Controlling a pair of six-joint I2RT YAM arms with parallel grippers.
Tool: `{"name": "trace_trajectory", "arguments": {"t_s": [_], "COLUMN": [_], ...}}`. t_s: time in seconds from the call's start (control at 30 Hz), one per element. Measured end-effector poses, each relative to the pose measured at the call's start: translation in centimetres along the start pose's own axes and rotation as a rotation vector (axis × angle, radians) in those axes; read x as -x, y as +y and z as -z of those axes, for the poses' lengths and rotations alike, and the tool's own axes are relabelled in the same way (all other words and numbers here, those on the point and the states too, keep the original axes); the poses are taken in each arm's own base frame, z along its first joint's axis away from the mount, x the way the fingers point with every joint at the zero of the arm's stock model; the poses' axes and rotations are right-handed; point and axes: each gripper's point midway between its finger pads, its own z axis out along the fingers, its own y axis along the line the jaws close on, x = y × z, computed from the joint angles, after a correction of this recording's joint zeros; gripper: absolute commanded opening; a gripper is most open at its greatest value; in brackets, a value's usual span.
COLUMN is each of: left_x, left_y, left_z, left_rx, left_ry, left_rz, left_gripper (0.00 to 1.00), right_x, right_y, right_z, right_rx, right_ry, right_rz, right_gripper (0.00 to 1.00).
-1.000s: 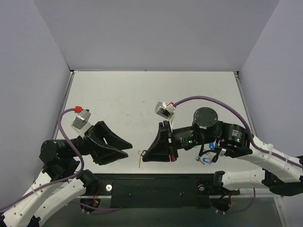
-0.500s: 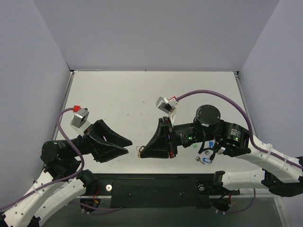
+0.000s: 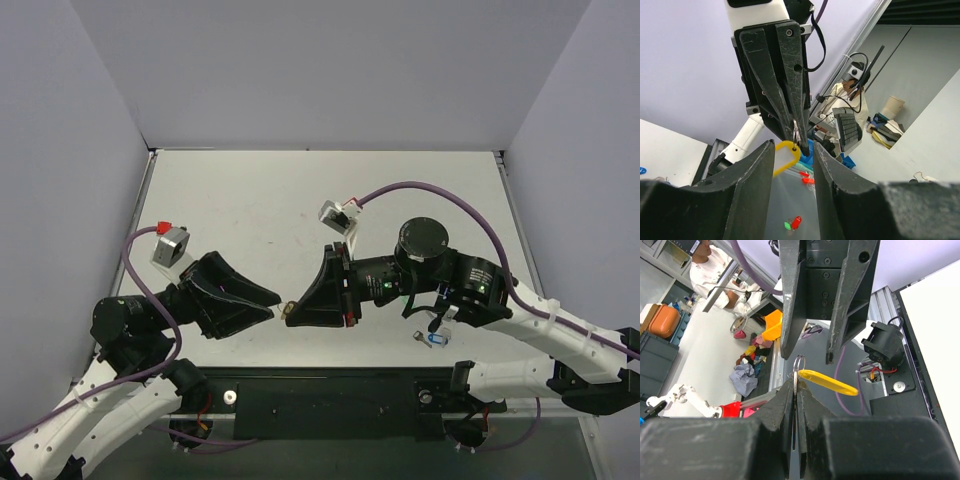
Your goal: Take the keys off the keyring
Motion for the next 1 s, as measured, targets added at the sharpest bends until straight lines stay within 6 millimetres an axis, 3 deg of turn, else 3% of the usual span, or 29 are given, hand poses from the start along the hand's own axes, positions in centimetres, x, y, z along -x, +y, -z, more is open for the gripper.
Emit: {"name": "trace_trajectory", "arguments": {"t_s": [0.67, 0.87, 0.97, 1.0], "left_x": [-0.3, -0.4, -0.4, -0.4], "left_y": [0.4, 0.7, 0.6, 0.7], "left_z": [-0.2, -0.2, -0.2, -0.2], "left_rx": [0.01, 0.019, 0.018, 0.019], "left_ry": [0.007, 0.011, 0.009, 0.007], "left_rz": [0.003, 0.002, 0.0, -0.002], "left_gripper": [0.36, 0.18, 0.0, 0.0], "right_x": [0.2, 0.1, 0.1, 0.1], "right_y": [-0.8, -0.9, -1.1, -1.1], "right_z": [-1.1, -1.2, -1.2, -1.2], "right_rx": [-0.005, -0.008, -0.012, -0.012], "right_ry": [0.0, 0.004, 0.005, 0.006], "right_rz": [-0.038, -0.044, -0.046, -0.047], "right_gripper": [0.0, 0.0, 0.0, 0.0]}}
